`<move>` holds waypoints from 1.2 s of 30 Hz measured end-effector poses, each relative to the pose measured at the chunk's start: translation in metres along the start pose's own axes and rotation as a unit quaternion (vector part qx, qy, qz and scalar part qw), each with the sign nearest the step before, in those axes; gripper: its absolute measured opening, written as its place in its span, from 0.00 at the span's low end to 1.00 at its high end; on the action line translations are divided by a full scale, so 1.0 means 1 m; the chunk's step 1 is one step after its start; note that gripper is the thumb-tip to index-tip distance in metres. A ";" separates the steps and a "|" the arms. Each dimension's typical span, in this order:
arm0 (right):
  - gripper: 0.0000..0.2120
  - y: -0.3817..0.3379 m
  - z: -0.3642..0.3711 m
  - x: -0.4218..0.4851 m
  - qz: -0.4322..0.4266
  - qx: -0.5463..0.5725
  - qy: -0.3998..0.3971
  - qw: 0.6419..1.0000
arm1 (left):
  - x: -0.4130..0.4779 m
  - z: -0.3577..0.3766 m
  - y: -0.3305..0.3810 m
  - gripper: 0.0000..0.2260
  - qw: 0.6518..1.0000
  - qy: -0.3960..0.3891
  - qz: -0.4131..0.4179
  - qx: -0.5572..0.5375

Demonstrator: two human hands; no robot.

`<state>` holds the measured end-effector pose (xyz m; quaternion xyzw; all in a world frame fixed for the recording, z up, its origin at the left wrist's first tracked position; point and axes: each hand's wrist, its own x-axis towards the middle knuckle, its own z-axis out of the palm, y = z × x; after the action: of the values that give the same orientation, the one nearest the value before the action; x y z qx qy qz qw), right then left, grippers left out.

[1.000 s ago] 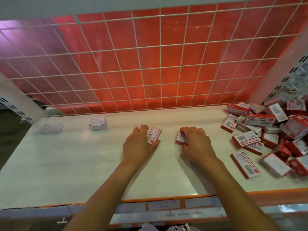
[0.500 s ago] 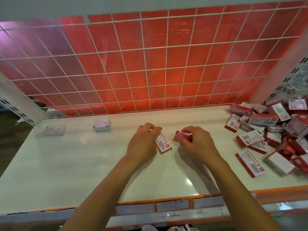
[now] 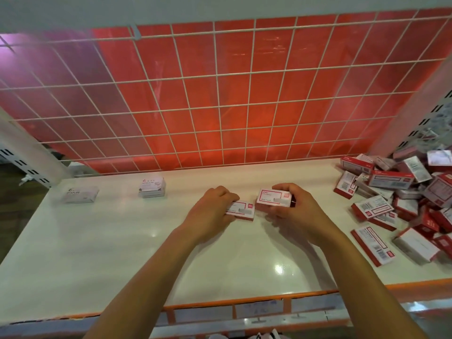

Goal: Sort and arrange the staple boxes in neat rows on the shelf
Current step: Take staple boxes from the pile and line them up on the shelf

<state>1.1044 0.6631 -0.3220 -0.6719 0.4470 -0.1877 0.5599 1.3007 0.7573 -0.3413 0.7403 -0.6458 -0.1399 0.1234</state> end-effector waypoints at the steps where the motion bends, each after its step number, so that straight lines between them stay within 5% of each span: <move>1: 0.18 0.001 0.000 0.000 0.001 0.004 -0.009 1.000 | -0.001 0.000 -0.001 0.22 1.000 0.010 -0.007 -0.007; 10: 0.18 0.004 0.003 0.007 -0.013 -0.012 0.011 1.000 | -0.008 0.000 -0.020 0.23 0.992 0.087 -0.073 -0.057; 26: 0.18 0.001 0.004 0.028 -0.036 -0.100 0.015 0.994 | 0.035 -0.002 -0.023 0.23 0.992 0.076 -0.101 -0.007; 36: 0.21 0.006 -0.005 0.047 -0.057 -0.281 0.039 0.957 | 0.053 -0.008 -0.026 0.19 0.992 0.073 -0.102 -0.013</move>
<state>1.1231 0.6219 -0.3376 -0.8184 0.4643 -0.1119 0.3196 1.3346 0.7088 -0.3460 0.8086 -0.5548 -0.1056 0.1648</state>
